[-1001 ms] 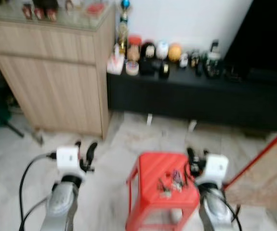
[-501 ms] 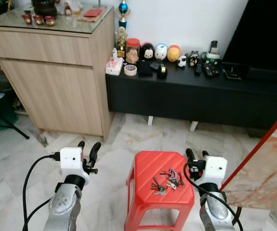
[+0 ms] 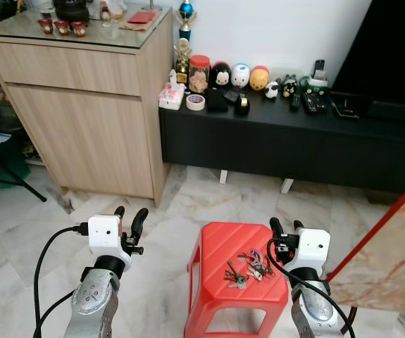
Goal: Hang keys on a hook
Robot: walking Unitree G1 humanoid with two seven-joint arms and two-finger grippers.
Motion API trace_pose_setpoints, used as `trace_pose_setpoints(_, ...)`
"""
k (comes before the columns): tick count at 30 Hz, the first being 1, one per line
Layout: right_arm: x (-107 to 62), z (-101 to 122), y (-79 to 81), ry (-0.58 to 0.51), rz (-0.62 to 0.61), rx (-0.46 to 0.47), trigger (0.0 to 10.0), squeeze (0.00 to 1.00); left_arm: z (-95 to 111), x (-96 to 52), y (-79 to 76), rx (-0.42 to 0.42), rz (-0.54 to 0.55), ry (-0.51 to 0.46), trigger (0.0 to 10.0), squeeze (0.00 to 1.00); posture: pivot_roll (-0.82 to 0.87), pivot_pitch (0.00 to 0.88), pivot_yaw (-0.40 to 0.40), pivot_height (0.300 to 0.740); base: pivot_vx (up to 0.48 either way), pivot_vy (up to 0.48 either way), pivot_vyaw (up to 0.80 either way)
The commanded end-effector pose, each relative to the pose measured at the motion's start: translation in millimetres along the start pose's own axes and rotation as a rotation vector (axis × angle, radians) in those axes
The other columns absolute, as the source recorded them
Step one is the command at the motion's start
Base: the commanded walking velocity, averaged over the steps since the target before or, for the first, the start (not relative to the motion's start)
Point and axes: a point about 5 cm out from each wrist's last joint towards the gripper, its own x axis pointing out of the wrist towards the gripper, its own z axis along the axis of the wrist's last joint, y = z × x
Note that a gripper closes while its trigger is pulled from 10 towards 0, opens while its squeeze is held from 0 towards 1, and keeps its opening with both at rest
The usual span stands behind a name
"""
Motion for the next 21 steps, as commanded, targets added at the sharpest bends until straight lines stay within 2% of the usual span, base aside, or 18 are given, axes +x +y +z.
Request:
trace_pose_setpoints(1, 1.4, 0.2, -0.6, 0.006, -0.002, 0.0, 10.0, 0.0, 0.7, 1.5, -0.8, -0.006, -0.004, -0.003, 10.0, 0.0, 0.07, 0.037, -0.1, 0.74, 0.251, 0.0, 0.0)
trace_pose_setpoints(21, 2.2, 1.5, 1.3, 0.005, 0.003, 0.001, 10.0, 0.0, 3.1, 2.3, 0.2, -0.022, 0.012, -0.009, 10.0, 0.0, 0.07, 0.051, -0.101, 0.74, 0.269, 0.0, 0.0)
